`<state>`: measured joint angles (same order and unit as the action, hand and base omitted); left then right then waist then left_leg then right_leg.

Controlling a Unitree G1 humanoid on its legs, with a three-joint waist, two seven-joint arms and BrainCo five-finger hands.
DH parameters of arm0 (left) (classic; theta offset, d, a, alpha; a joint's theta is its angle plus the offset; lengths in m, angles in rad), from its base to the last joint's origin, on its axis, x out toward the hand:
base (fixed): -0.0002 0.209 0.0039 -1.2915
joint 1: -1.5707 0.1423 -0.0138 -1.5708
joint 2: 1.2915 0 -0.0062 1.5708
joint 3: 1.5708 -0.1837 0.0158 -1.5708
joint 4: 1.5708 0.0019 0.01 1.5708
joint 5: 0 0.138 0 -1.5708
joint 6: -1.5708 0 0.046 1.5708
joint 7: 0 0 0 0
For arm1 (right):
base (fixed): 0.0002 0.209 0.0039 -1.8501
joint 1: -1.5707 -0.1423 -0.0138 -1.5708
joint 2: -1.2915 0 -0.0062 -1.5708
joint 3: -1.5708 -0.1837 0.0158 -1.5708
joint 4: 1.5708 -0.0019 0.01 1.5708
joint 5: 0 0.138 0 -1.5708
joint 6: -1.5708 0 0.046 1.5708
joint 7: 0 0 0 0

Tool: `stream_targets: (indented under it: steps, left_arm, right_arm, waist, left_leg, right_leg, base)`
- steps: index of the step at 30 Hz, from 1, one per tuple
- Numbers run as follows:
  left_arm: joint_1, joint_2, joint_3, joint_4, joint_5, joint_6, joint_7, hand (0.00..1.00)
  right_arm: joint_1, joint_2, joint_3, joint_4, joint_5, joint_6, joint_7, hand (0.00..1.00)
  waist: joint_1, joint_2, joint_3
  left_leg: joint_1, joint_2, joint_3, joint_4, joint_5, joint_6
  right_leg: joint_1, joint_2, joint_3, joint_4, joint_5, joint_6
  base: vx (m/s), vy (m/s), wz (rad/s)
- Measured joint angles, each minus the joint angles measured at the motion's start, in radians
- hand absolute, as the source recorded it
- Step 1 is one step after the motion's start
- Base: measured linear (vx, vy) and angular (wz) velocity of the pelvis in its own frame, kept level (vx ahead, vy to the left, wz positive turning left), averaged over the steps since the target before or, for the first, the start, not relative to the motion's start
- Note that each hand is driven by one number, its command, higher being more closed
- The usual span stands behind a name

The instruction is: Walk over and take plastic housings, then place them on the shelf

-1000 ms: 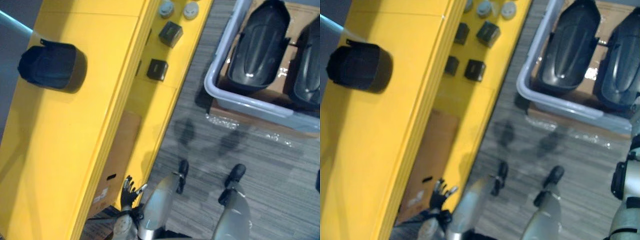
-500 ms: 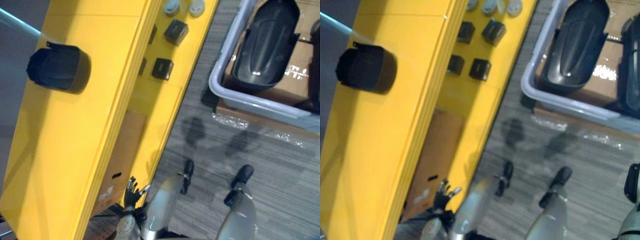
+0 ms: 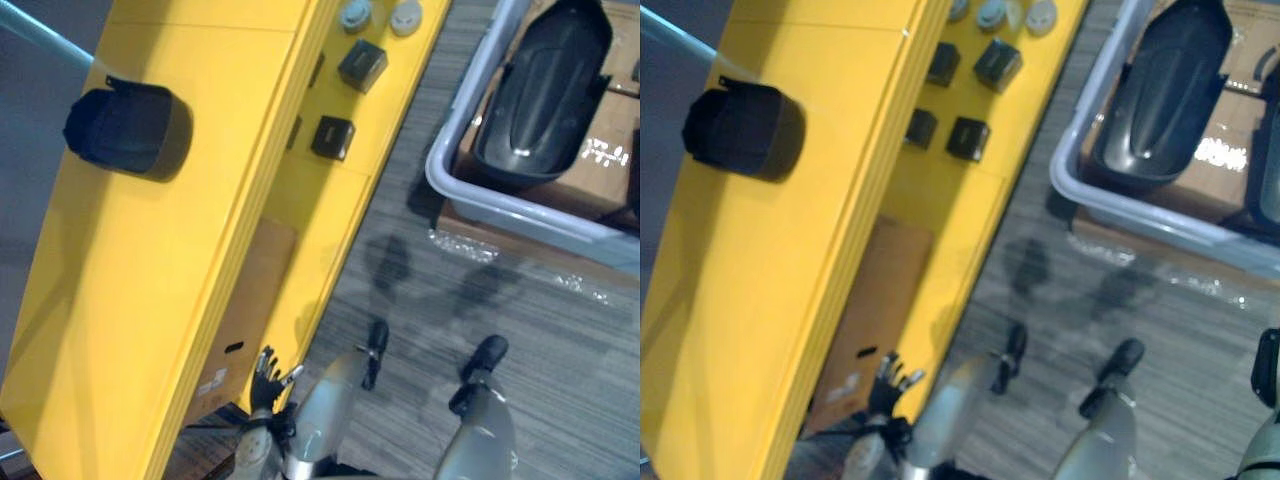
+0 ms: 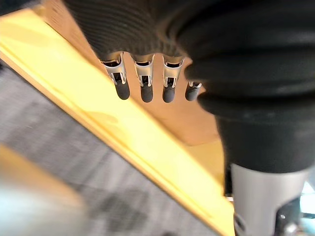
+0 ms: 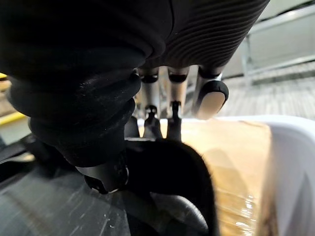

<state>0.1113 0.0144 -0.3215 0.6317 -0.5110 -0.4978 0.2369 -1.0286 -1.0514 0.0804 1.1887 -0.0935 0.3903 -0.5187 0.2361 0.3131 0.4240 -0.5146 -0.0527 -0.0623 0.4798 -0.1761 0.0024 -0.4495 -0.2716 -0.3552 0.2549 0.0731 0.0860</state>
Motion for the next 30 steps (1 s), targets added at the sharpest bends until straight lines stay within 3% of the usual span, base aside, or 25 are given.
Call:
stream_targets:
  steps: [5, 9, 12, 16, 20, 25, 30]
  left_arm:
    - [0.001, 0.002, 0.059, -0.147, -0.031, 0.001, -0.002, 0.00]
    - [0.017, 0.011, 0.073, -0.235, -0.038, 0.026, -0.024, 0.00]
    - [0.027, 0.023, 0.080, -0.315, -0.080, 0.058, -0.076, 0.00]
    - [0.060, 0.049, 0.081, -0.426, -0.083, 0.136, -0.158, 0.00]
    - [0.087, 0.070, 0.083, -0.532, -0.086, 0.203, -0.209, 0.00]
    - [0.096, 0.105, 0.083, -0.654, -0.110, 0.307, -0.257, 0.00]
    - [0.064, 0.140, 0.064, -0.671, -0.115, 0.423, -0.262, 0.00]
  right_arm:
    - [-0.004, 0.009, 0.002, -0.007, 0.001, -0.022, -0.030, 1.00]
    - [-0.007, 0.037, 0.002, -0.050, 0.000, -0.039, -0.064, 1.00]
    - [-0.015, 0.051, 0.002, -0.080, -0.002, -0.042, -0.095, 1.00]
    - [-0.039, 0.106, -0.012, -0.130, -0.024, -0.060, -0.102, 1.00]
    - [-0.039, 0.133, -0.030, -0.210, -0.052, -0.078, -0.124, 1.00]
    - [-0.029, 0.184, -0.030, -0.345, -0.112, -0.128, -0.144, 1.00]
    - [0.068, 0.276, -0.031, -0.445, -0.133, -0.153, -0.174, 1.00]
  waist:
    - [-0.007, -0.005, 0.003]
    - [-0.034, -0.022, 0.016]
    - [-0.049, -0.051, 0.037]
    - [-0.089, -0.117, 0.084]
    - [-0.107, -0.139, 0.099]
    - [-0.131, -0.146, 0.100]
    - [-0.140, -0.205, 0.076]
  left_leg:
    - [0.024, 0.008, -0.005, -0.005, 0.000, 0.000]
    - [0.069, 0.012, -0.008, -0.023, 0.001, -0.002]
    - [0.099, 0.024, -0.004, -0.038, 0.000, -0.004]
    - [0.156, 0.049, -0.003, -0.061, 0.001, -0.016]
    - [0.226, 0.061, 0.003, -0.094, 0.002, -0.021]
    - [0.302, 0.074, 0.015, -0.129, 0.004, -0.024]
    - [0.342, 0.092, 0.021, -0.155, 0.009, -0.033]
  right_leg:
    - [0.028, 0.010, -0.005, -0.009, 0.005, 0.004]
    - [0.077, 0.018, -0.015, -0.033, 0.006, 0.004]
    - [0.111, 0.034, -0.016, -0.063, 0.015, -0.001]
    - [0.174, 0.066, -0.020, -0.110, 0.026, -0.010]
    - [0.240, 0.081, -0.021, -0.141, 0.028, -0.010]
    - [0.314, 0.099, -0.021, -0.187, 0.041, -0.011]
    - [0.350, 0.116, -0.020, -0.215, 0.047, -0.017]
  base:
    - [0.00, 0.000, 0.00]
    - [0.00, 0.000, 0.00]
    - [0.00, 0.004, -0.08]
    - [0.00, -0.015, -0.07]
    - [0.01, -0.004, -0.04]
    - [0.03, 0.003, -0.07]
    - [0.00, -0.008, -0.05]
